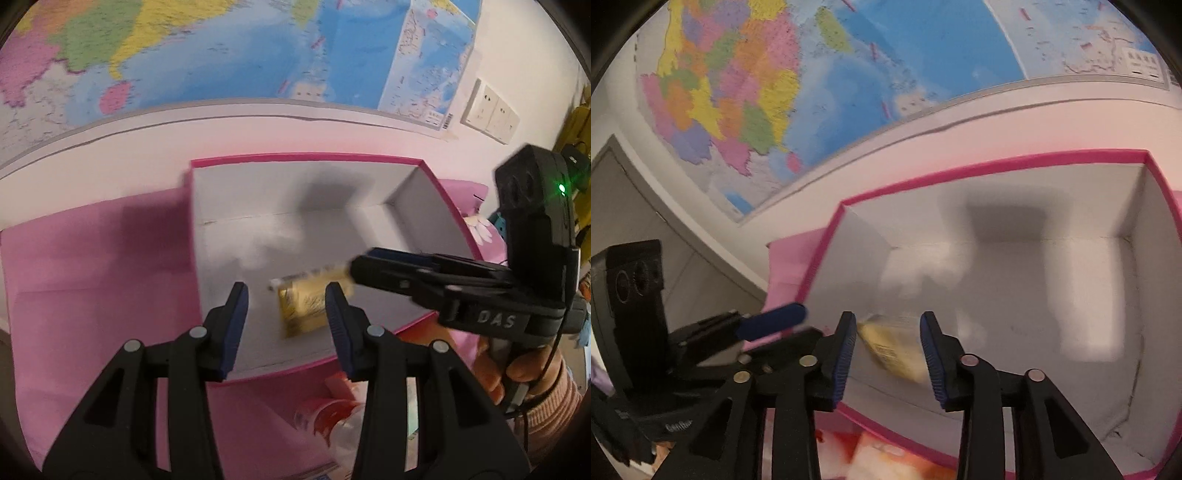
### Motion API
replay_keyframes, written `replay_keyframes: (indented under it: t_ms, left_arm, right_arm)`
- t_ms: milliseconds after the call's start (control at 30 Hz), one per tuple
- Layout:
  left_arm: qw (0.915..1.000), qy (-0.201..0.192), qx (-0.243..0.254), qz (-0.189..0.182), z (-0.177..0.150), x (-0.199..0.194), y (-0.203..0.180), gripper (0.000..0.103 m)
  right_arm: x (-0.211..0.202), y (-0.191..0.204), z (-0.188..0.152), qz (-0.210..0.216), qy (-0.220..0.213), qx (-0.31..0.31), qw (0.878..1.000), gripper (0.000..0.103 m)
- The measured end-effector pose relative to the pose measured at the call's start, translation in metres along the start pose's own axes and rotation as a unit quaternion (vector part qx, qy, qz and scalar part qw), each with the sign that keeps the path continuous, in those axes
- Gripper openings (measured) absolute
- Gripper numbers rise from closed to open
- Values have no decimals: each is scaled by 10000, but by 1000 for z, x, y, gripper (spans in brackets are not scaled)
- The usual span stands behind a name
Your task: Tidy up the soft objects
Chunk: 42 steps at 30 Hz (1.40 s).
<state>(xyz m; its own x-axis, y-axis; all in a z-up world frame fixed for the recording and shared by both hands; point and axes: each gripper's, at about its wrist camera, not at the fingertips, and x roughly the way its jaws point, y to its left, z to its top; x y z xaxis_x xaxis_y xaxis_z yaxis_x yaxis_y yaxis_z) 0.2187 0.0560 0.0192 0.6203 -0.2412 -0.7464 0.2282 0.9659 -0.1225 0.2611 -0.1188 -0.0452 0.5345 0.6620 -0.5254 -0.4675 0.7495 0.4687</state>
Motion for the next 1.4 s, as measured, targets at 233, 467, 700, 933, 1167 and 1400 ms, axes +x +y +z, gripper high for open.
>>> replay_keyframes:
  t_ms: [233, 467, 700, 933, 1167, 1400]
  left_arm:
    - [9940, -852, 342, 589, -46, -56, -3, 74]
    - [9886, -926, 571, 1046, -90, -83, -16, 74]
    - [9889, -674, 643, 1160, -125, -85, -21, 74]
    - [9914, -489, 464, 1124, -144, -83, -12, 74]
    - [9960, -340, 200, 798, -162, -85, 6, 74]
    - [9992, -307, 18, 262, -174, -94, 23, 74]
  right_arm:
    - [-59, 21, -36, 225, -232, -864, 9957, 44]
    - [-85, 56, -98, 202, 42, -2072, 9781, 47]
    - [-74, 63, -143, 1, 552, -2510, 9664, 47]
    - [-63, 66, -154, -303, 701, -2707, 9596, 47]
    - [-55, 73, -161, -492, 735, -2835, 9549, 47]
    - [-48, 80, -166, -517, 701, -3032, 9489, 33]
